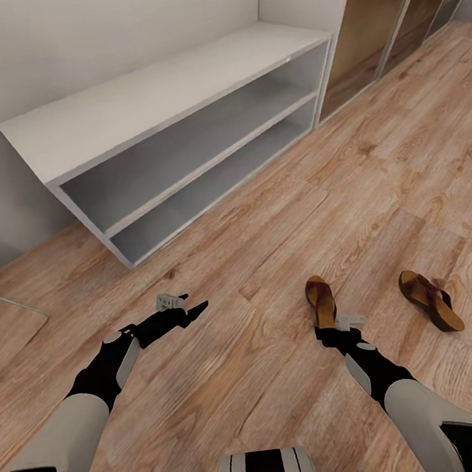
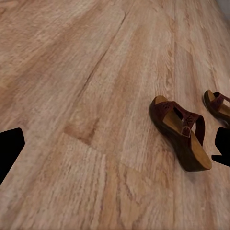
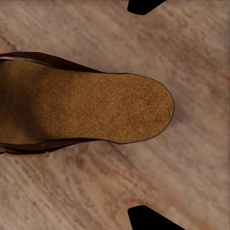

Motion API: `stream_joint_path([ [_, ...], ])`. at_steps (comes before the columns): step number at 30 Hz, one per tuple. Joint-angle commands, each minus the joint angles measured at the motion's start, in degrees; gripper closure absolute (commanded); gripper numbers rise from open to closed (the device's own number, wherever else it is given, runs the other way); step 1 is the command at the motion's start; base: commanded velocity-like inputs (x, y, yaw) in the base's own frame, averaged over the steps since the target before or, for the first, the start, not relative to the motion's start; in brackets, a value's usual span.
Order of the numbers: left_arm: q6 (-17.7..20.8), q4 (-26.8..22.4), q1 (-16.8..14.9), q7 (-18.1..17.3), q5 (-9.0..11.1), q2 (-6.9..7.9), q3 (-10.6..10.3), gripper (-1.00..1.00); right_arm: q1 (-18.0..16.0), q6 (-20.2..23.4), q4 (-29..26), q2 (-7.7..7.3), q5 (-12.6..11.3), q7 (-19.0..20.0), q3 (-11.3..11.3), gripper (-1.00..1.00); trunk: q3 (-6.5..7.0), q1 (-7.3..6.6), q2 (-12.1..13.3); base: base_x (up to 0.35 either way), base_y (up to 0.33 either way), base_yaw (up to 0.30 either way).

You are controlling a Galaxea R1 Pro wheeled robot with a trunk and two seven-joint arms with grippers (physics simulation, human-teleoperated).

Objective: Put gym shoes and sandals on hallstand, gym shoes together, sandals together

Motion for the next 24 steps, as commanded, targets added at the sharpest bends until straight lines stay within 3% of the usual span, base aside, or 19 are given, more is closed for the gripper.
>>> stream_joint_path([
  [1, 0.02, 0.03, -0.03, 0.00, 0.47, 0.07, -0.32, -1.00, -0.04, -0.20, 0.06, 0.03, 0.43, 0.01, -0.29, -1.00, -0.04, -0.01, -0.01, 0.002, 0.000, -0.012],
  [7, 0.02, 0.03, -0.03, -0.06, 0.47, 0.07, -0.32, -1.00, -0.04, -0.20, 0.06, 0.03, 0.43, 0.01, -0.29, -1.00, -0.05, -0.01, -0.01, 0.001, 0.000, -0.005],
  [24, 0.02, 0.03, -0.03, -0.09, 0.47, 0.07, -0.32, -1.00, -0.04, -0.20, 0.06, 0.03, 0.43, 0.01, -0.31, -1.00, -4.90, 0.43, -0.24, 0.000, 0.000, 0.000],
])
